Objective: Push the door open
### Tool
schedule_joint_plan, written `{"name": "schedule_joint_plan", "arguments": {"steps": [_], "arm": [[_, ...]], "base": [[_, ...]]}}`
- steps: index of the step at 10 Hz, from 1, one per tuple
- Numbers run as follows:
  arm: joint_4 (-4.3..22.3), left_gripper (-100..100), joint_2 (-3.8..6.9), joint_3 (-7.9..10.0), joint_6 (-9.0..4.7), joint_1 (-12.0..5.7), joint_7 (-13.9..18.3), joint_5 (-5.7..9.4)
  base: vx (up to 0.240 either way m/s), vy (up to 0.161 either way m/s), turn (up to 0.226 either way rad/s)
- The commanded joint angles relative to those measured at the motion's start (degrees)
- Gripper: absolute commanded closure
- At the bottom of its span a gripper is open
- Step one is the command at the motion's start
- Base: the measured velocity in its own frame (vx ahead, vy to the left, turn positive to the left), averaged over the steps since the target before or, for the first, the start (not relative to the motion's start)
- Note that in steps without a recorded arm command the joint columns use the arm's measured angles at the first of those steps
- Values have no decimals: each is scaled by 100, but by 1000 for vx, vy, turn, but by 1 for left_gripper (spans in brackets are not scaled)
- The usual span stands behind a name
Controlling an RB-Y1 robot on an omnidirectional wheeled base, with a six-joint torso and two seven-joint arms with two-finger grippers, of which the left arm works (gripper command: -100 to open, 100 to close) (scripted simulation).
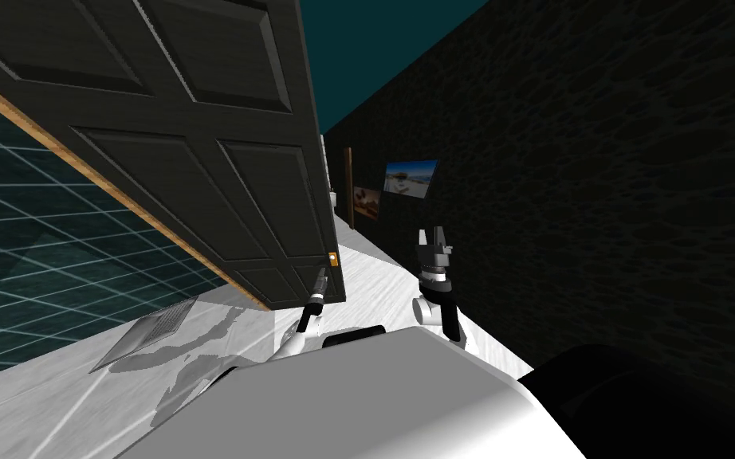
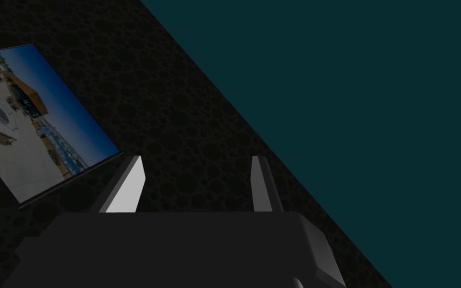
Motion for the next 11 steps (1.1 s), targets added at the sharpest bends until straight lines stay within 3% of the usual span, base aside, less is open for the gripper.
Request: {"name": "schedule_joint_plan", "arguments": {"steps": [1,2,5,9,10,11], "arm": [[0,-100,0,0,0,0,0,0],[1,-100,77,10,-38,23,-9,13],[9,-100,119,24,-93,45,-19,29],[43,-100,76,44,-174,62,-29,52],[43,100,76,44,-174,62,-29,52],[43,100,76,44,-174,62,-29,52]], "base": [[-95,-4,3],[79,9,-48],[210,-25,-21],[222,-31,-27],[-20,0,6],[-42,6,-18]]}}
